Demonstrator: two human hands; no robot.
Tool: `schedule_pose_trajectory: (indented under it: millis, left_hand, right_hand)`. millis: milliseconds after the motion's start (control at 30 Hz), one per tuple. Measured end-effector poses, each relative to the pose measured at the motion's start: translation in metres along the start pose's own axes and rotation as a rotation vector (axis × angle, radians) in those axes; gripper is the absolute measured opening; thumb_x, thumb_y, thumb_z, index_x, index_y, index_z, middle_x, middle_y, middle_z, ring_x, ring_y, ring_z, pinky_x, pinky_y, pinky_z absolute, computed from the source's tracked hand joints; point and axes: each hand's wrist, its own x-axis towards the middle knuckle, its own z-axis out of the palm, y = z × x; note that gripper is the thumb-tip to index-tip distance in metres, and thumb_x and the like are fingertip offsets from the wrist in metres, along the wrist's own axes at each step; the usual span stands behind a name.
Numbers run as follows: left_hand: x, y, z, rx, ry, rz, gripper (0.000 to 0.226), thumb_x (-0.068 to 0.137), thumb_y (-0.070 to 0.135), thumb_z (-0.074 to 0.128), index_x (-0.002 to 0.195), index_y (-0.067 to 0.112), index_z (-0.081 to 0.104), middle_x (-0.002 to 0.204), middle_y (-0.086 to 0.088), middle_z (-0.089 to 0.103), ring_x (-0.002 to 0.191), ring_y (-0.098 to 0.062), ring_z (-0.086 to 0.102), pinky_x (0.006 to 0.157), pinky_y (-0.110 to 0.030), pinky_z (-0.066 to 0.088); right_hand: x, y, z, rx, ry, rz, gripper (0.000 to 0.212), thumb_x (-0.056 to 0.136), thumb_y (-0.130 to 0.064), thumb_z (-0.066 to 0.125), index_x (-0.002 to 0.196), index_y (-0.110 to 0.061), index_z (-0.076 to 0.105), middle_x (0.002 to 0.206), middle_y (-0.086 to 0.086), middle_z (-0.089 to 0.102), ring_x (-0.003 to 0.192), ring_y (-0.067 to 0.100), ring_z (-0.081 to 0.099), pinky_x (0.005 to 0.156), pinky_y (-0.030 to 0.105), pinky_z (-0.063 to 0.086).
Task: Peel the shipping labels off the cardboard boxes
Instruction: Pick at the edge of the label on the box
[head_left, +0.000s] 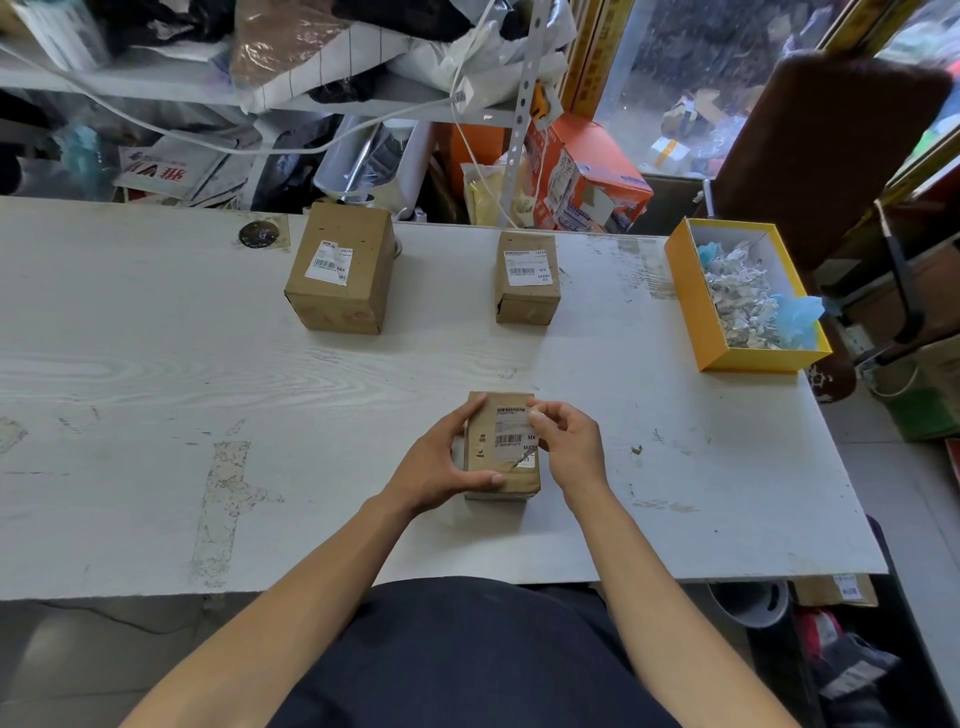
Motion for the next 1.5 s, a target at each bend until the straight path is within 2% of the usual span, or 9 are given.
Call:
schedule_pose_trajectory:
  millis: [300,467,567,733,833,967,1067,1333,1500]
  left_hand:
    - [0.000,0.001,0.000,0.017,0.000,0.006,0.103,0.065,0.044,0.090,0.148,0.049,0.030,0.142,0.019,0.047,0.120,0.006,0.049,0.091,-0.017,0.043]
    - [0.000,0.001,0.000,0.023,0.001,0.008,0.103,0.066,0.043,0.090,0.149,0.048,0.030,0.142,0.019,0.046,0.120,0.010,0.046,0.090,-0.014,0.041]
    - [-0.001,0.002,-0.001,0.022,0.000,0.007,0.102,0.066,0.042,0.090,0.149,0.049,0.030,0.142,0.019,0.046,0.119,0.011,0.046,0.089,-0.012,0.040]
    - [0.000,0.002,-0.001,0.025,0.004,0.002,0.103,0.065,0.041,0.091,0.149,0.049,0.030,0.141,0.021,0.046,0.117,0.014,0.046,0.087,-0.008,0.039]
    - [0.000,0.001,-0.001,0.024,0.002,0.001,0.104,0.065,0.043,0.091,0.149,0.050,0.030,0.141,0.022,0.046,0.117,0.014,0.046,0.088,-0.009,0.039]
    - [0.000,0.001,-0.001,0.030,0.000,0.003,0.103,0.065,0.044,0.090,0.149,0.050,0.029,0.141,0.022,0.045,0.117,0.014,0.045,0.088,-0.011,0.039]
    - [0.000,0.001,-0.001,0.028,0.001,0.005,0.102,0.066,0.041,0.090,0.149,0.049,0.030,0.143,0.021,0.045,0.118,0.013,0.046,0.089,-0.012,0.039]
    - [0.000,0.001,-0.001,0.022,-0.002,0.002,0.102,0.066,0.044,0.089,0.149,0.049,0.029,0.144,0.017,0.044,0.121,0.006,0.047,0.091,-0.016,0.040]
    - [0.000,0.003,-0.001,-0.010,-0.005,-0.005,0.104,0.062,0.045,0.091,0.148,0.049,0.032,0.142,0.019,0.048,0.119,0.007,0.049,0.089,-0.013,0.041]
  right_hand:
    - [-0.002,-0.005,0.001,0.044,-0.002,0.001,0.016,0.094,-0.009,0.058,0.079,-0.012,0.065,0.113,0.001,0.069,0.099,0.017,0.066,0.085,0.034,0.057]
    - [-0.005,-0.007,0.001,0.082,-0.007,0.005,0.017,0.095,-0.008,0.057,0.080,-0.012,0.064,0.110,-0.002,0.069,0.097,0.010,0.065,0.075,0.021,0.055]
    - [-0.006,-0.008,0.000,0.094,-0.014,0.006,0.017,0.095,-0.007,0.056,0.080,-0.012,0.063,0.110,-0.002,0.069,0.095,0.007,0.065,0.071,0.017,0.054]
    - [-0.005,-0.006,0.000,0.097,-0.013,0.022,0.017,0.096,-0.008,0.056,0.080,-0.012,0.063,0.112,0.000,0.069,0.095,0.010,0.065,0.074,0.021,0.055]
    - [-0.005,-0.007,0.000,0.100,-0.014,0.032,0.017,0.095,-0.008,0.056,0.081,-0.012,0.063,0.109,0.000,0.070,0.092,0.011,0.066,0.074,0.021,0.055]
    - [-0.006,-0.008,0.000,0.128,0.004,0.057,0.012,0.095,-0.008,0.056,0.087,-0.010,0.065,0.099,-0.003,0.071,0.088,0.011,0.065,0.079,0.028,0.055]
    - [-0.006,-0.008,0.000,0.133,0.012,0.070,0.011,0.095,-0.008,0.057,0.089,-0.010,0.066,0.099,-0.003,0.071,0.089,0.011,0.064,0.082,0.031,0.054]
    - [-0.005,-0.010,0.000,0.146,0.020,0.096,0.010,0.095,-0.010,0.058,0.096,-0.005,0.067,0.097,0.000,0.070,0.085,0.008,0.063,0.078,0.026,0.053]
    - [-0.005,-0.013,0.001,0.171,0.004,0.111,0.009,0.096,-0.011,0.057,0.092,-0.007,0.064,0.089,0.003,0.068,0.083,0.013,0.064,0.085,0.036,0.055]
